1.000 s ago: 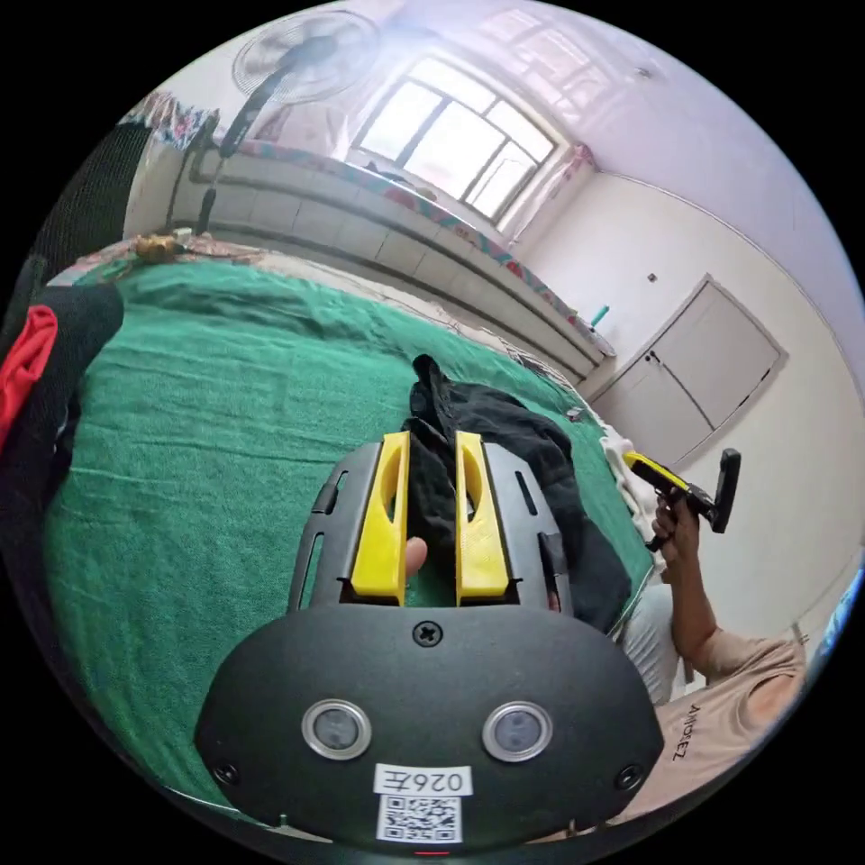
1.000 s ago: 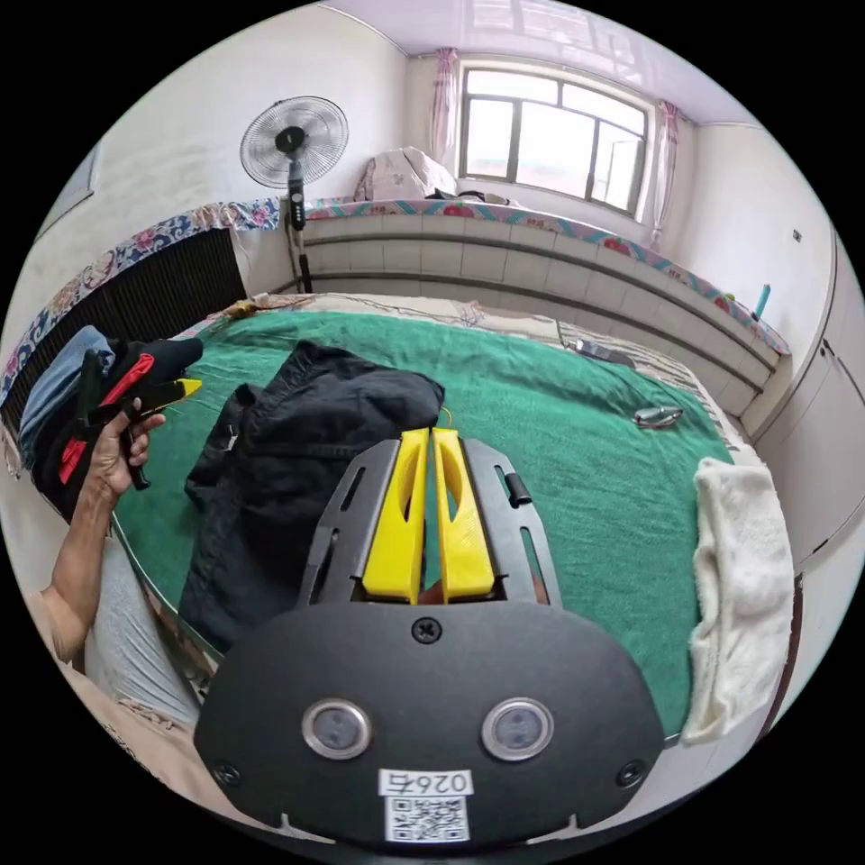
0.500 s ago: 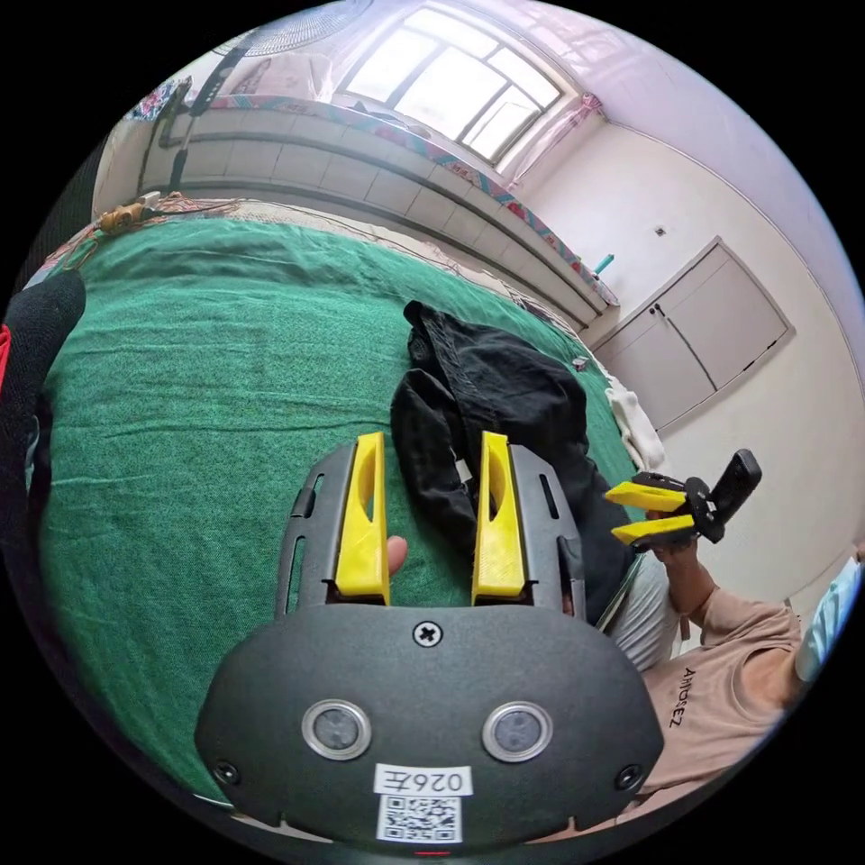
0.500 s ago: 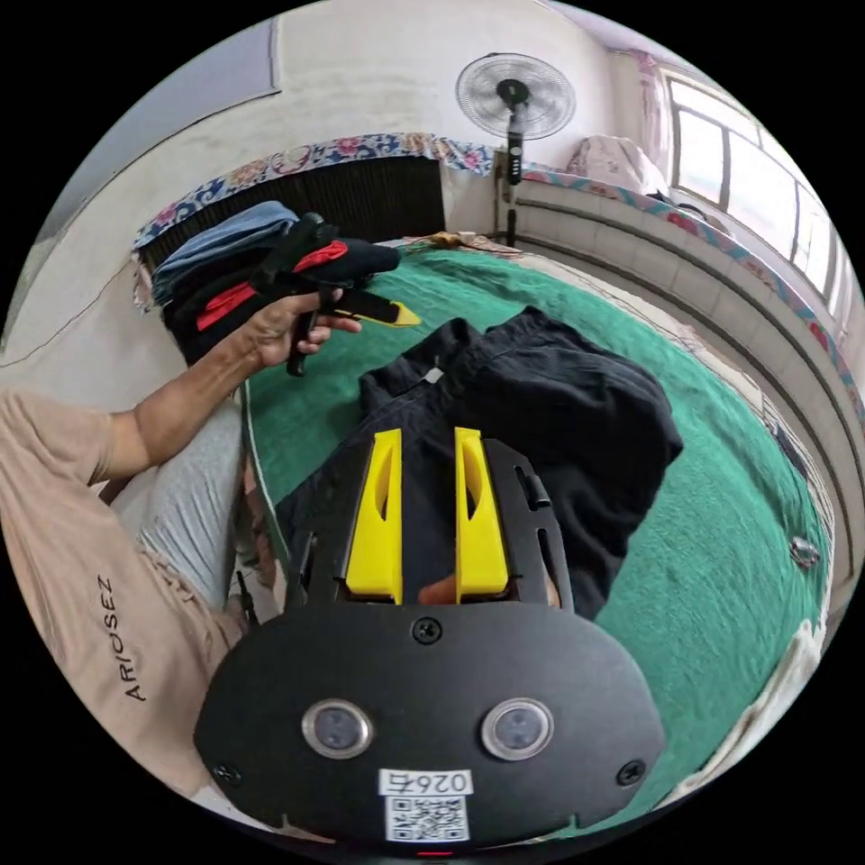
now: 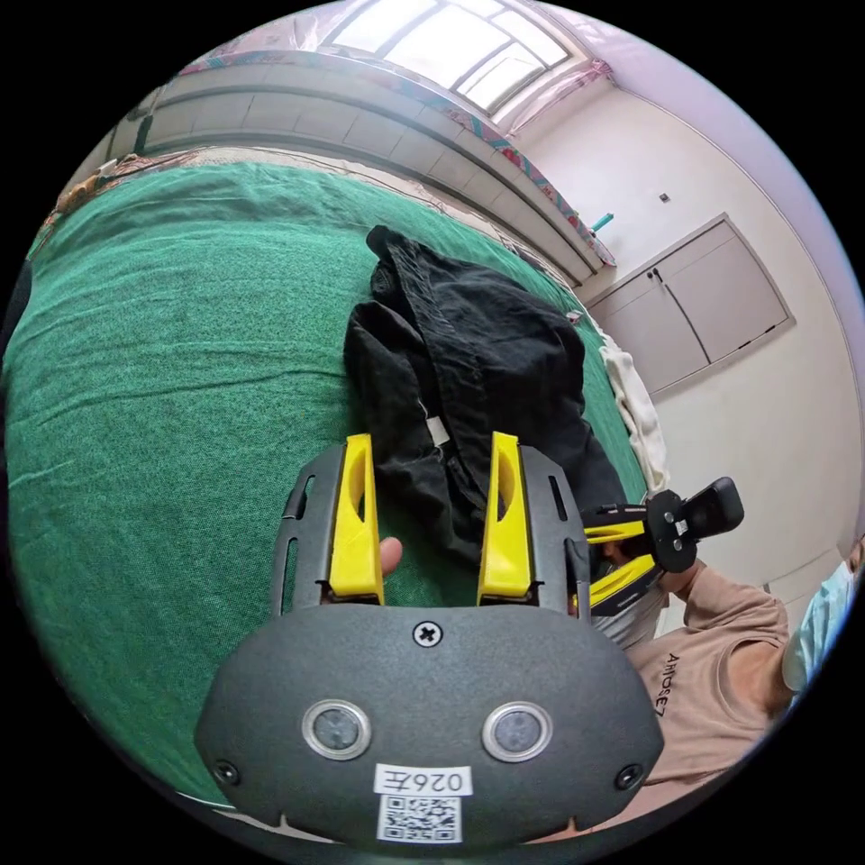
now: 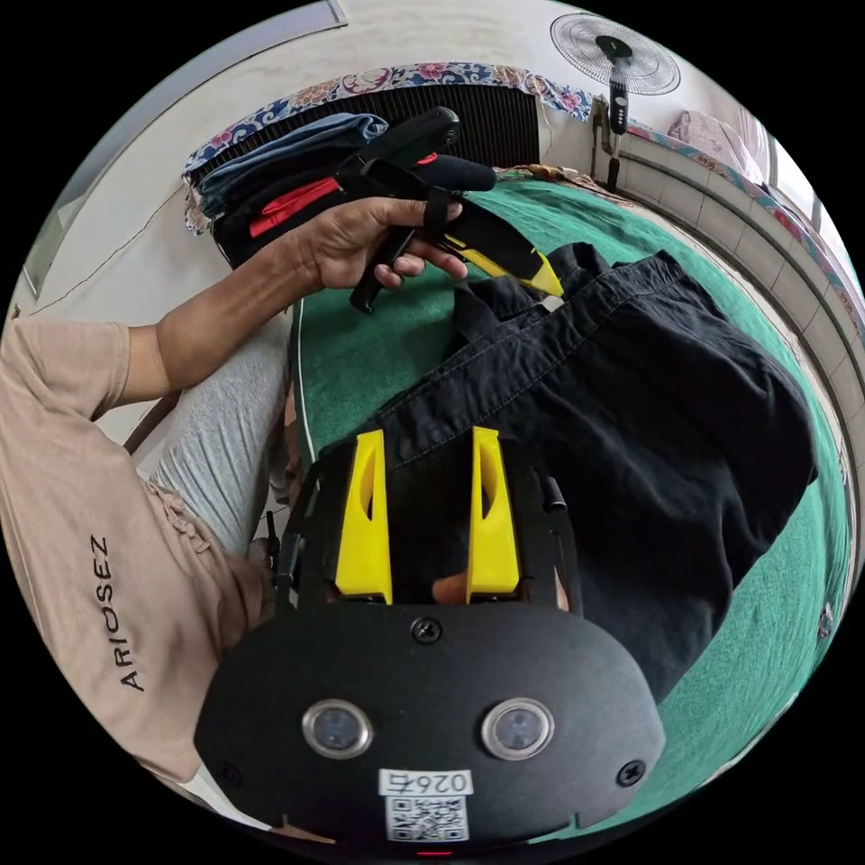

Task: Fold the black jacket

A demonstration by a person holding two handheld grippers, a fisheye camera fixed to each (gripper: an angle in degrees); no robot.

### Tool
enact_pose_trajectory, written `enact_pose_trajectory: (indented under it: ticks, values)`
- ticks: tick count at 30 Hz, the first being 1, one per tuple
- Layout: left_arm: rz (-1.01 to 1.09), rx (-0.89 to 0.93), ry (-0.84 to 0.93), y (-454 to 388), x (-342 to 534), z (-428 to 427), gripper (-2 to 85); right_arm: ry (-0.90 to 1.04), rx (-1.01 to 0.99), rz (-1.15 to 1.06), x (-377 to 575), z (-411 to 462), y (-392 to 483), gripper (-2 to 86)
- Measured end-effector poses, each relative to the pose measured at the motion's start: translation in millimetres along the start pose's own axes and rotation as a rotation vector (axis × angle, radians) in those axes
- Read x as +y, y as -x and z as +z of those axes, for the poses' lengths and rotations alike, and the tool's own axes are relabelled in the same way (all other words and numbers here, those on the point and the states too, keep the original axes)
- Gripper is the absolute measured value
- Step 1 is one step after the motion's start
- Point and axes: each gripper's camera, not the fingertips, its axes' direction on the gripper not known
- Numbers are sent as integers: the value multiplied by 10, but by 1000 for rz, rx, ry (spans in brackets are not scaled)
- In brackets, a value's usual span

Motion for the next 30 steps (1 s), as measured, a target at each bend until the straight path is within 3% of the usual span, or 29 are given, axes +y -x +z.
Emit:
enact_pose_trajectory:
  ticks: [3,5,7,19,30]
  values:
    - [11,-40,18,27,-27,-54,104,-12,-15,40,15,8,-126,76]
    - [27,104,36,57,-49,-28,31,-10,-22,60,12,8,-202,67]
    - [37,96,30,50,-55,-48,16,-11,-10,66,11,4,-234,63]
    - [225,-66,68,-179,-141,-292,9,-8,84,33,-22,-177,-463,22]
    - [100,223,-61,281,-155,-813,4,-306,-43,286,273,-1344,-1377,-11]
